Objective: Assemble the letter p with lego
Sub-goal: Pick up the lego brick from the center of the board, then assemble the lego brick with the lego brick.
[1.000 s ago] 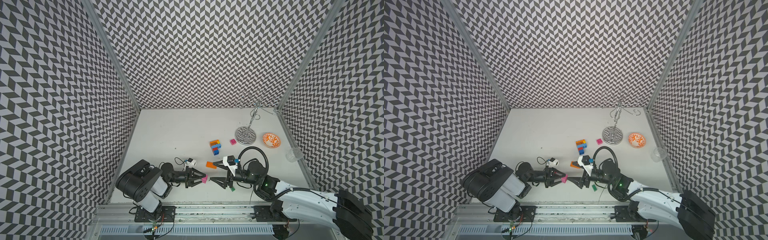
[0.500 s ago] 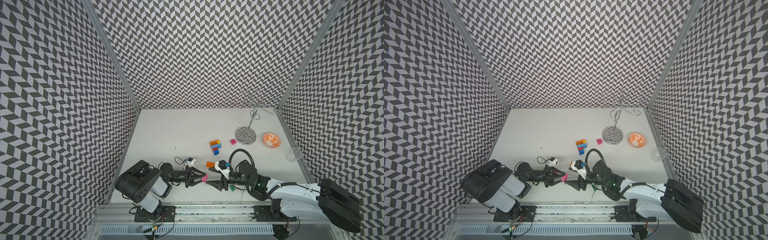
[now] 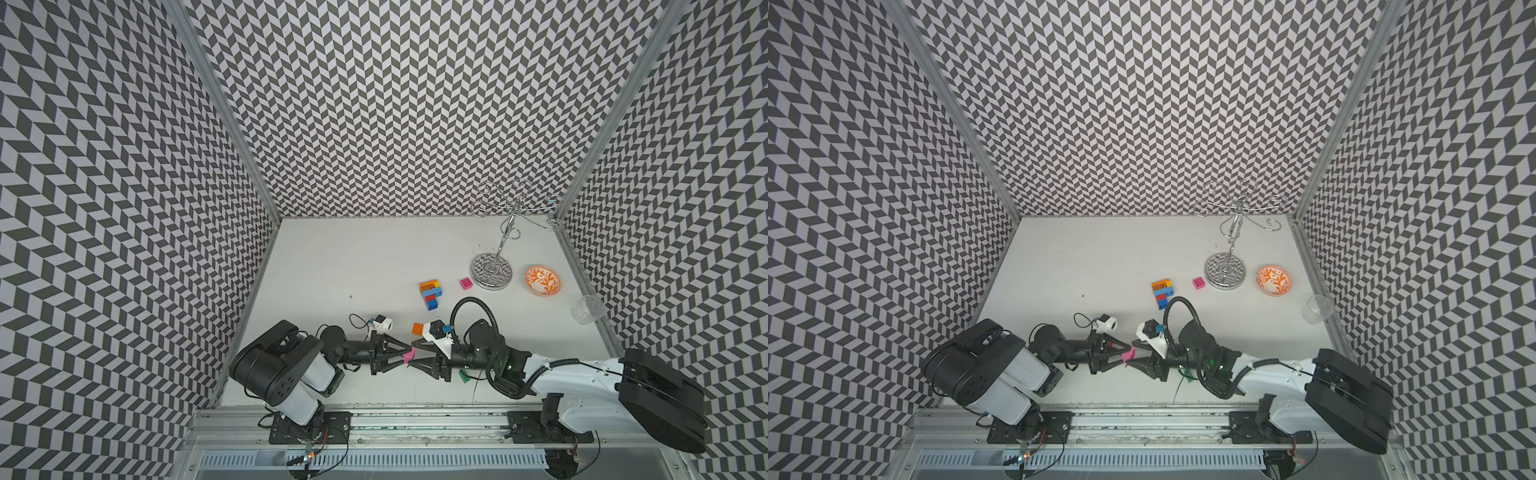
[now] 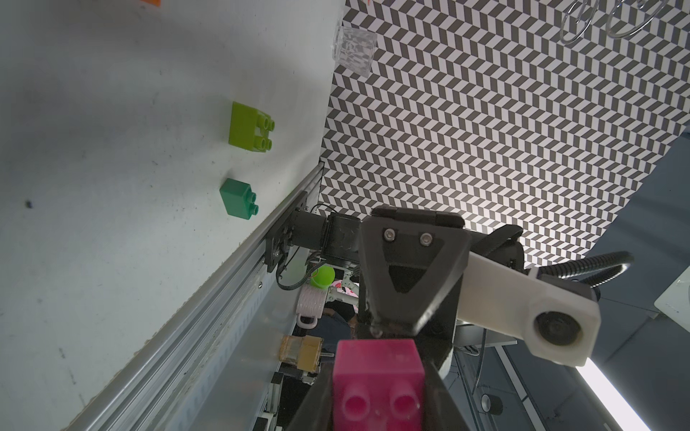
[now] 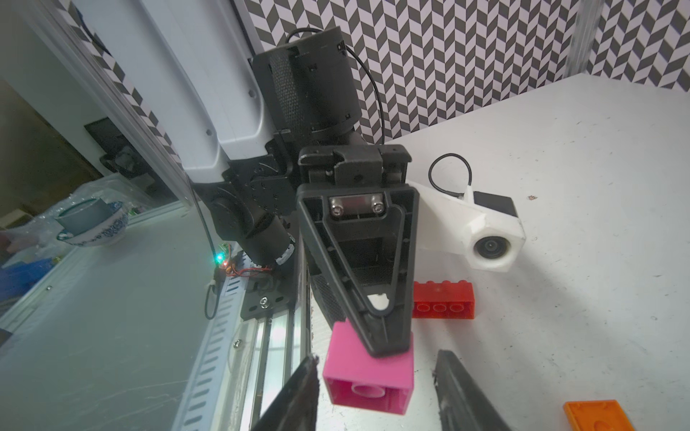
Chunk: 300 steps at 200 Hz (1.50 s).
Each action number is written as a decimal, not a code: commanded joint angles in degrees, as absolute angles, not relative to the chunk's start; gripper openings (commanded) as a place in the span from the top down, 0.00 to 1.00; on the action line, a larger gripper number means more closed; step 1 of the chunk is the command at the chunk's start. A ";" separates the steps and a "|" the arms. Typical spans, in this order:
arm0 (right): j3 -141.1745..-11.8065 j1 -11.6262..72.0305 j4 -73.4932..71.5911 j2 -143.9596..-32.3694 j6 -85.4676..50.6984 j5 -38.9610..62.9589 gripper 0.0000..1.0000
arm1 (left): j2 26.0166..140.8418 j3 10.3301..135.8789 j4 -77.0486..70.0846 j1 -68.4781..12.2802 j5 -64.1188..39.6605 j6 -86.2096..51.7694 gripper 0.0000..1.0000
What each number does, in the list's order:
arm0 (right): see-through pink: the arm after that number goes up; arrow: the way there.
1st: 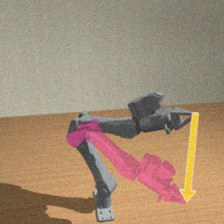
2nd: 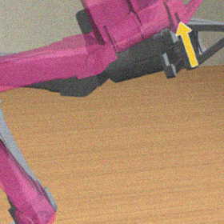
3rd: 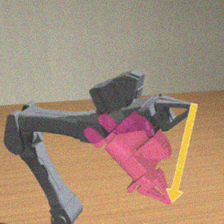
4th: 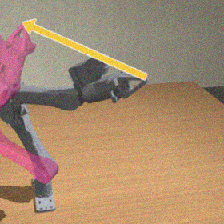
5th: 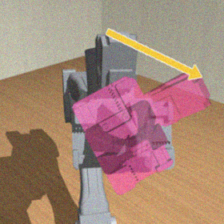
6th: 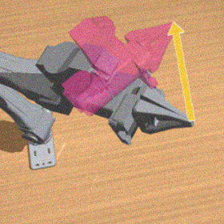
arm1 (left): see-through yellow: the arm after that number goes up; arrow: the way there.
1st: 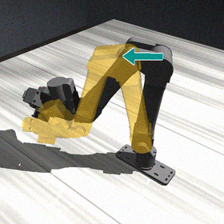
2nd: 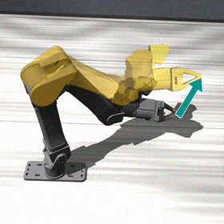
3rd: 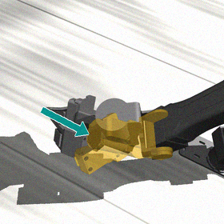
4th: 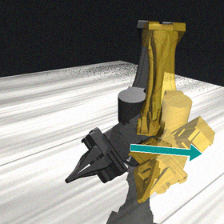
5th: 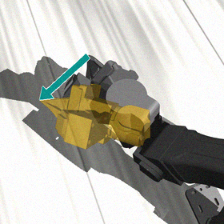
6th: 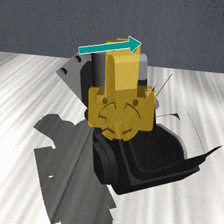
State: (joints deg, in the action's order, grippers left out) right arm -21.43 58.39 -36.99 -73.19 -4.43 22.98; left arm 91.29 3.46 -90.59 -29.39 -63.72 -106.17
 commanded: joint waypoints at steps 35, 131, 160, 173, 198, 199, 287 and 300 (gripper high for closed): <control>-23.33 59.25 -42.11 -75.50 -6.02 23.99 0.56 | 90.40 3.80 -106.11 -29.75 -63.02 -105.39 0.78; -26.52 59.40 -31.07 -74.17 -8.83 18.26 0.99 | 94.35 7.68 -106.04 -28.61 -62.16 -99.55 0.21; -25.35 59.41 -27.26 -71.99 -11.61 12.92 1.00 | 97.00 5.54 -105.95 -24.47 -58.69 -94.40 0.07; -24.48 59.40 -25.55 -70.44 -13.16 10.47 1.00 | 97.65 4.67 -105.91 -23.82 -56.79 -92.43 0.04; -24.08 59.38 -20.49 -66.90 -16.42 4.76 1.00 | 99.38 4.44 -105.95 -23.77 -53.87 -89.82 0.03; -24.08 59.36 -20.31 -66.76 -16.56 4.53 1.00 | 99.48 4.46 -105.93 -23.75 -53.74 -89.73 0.03; -31.64 47.26 -2.78 -62.30 -16.90 3.12 1.00 | 92.13 8.07 -87.42 -23.64 -43.56 -77.49 0.01; -34.72 44.60 1.03 -62.92 -14.38 5.33 1.00 | 84.41 10.28 -73.30 -23.54 -41.28 -71.51 0.01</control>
State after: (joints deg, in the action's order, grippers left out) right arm -29.21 49.04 -5.67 -62.59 -17.32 1.41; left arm 94.32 6.61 -87.88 -23.94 -46.41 -82.54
